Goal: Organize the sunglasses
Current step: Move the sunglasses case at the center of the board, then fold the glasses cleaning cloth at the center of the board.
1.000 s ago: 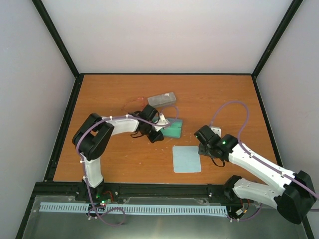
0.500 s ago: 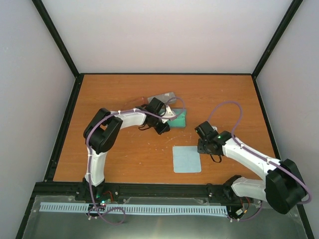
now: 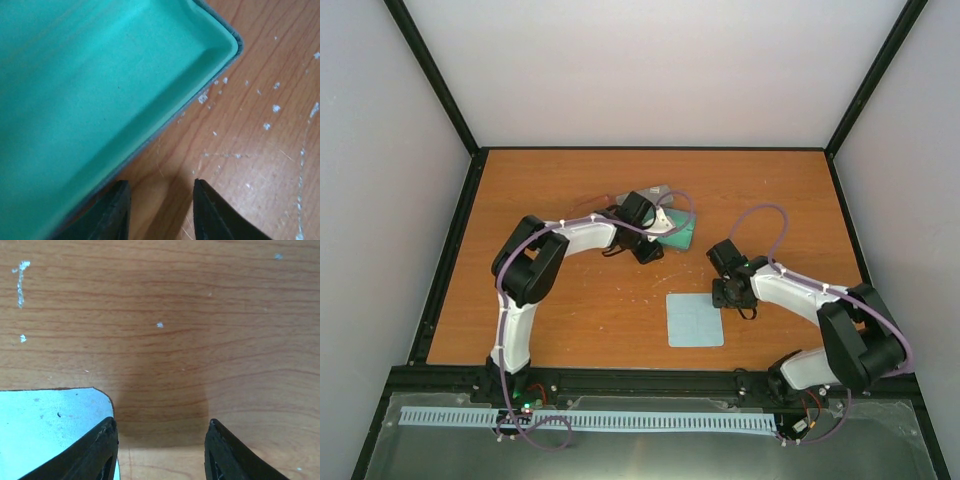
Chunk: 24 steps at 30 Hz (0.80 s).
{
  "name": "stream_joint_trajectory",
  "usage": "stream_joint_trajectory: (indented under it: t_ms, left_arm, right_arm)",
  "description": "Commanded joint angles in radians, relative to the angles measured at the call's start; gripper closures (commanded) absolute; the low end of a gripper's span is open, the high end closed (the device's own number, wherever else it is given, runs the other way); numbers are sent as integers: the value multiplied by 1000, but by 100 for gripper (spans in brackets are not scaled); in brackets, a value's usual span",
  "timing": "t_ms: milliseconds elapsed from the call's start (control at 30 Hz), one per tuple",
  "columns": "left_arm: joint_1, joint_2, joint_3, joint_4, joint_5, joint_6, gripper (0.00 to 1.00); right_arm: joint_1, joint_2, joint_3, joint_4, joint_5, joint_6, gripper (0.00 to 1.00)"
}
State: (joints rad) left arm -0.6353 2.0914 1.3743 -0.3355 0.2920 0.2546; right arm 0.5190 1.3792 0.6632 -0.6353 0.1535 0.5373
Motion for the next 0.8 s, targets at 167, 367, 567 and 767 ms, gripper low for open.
stream_joint_trajectory:
  t_ms: [167, 367, 567, 767]
  left_arm:
    - [-1, -128, -117, -38, 63, -36, 62]
    - [-1, -153, -166, -28, 63, -37, 63]
    - [-1, -163, -189, -15, 70, -41, 64]
    - [-1, -164, -195, -11, 82, -48, 65]
  right_arm:
    - [-8, 85, 62, 63, -29, -60, 54]
    - [-8, 141, 119, 41, -70, -66, 55]
    - [-8, 146, 115, -1, -102, -67, 57]
    - [1, 152, 103, -24, -140, -67, 65]
